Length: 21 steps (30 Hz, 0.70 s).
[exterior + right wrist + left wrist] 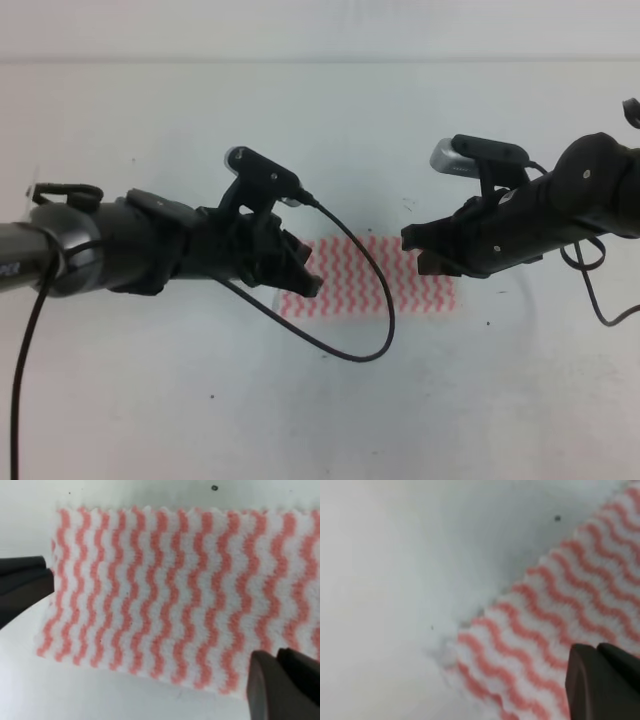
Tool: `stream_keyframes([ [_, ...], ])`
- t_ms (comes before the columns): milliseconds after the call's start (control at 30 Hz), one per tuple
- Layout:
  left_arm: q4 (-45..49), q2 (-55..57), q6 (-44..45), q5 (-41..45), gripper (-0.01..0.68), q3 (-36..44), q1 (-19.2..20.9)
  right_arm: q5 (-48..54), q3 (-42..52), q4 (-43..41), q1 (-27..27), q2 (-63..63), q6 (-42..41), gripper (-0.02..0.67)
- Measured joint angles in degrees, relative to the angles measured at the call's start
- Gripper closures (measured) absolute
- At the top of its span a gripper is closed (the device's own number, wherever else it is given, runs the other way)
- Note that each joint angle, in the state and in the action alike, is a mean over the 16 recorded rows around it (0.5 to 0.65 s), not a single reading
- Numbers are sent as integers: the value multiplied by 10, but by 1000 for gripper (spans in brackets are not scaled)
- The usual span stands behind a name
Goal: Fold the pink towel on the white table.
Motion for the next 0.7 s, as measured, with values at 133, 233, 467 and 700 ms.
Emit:
stream_keyframes([
  [133,-50,8,51,6,677,0,0,3,0,0,0,0,0,628],
  [233,-74,14,76,8,677,0,1,6,0,0,0,0,2,627],
  [467,-86,23,77,14,677,-1,6,16,0,-1,0,2,6,628],
  [700,-82,28,60,22,677,-1,12,19,0,-2,0,11,10,630],
])
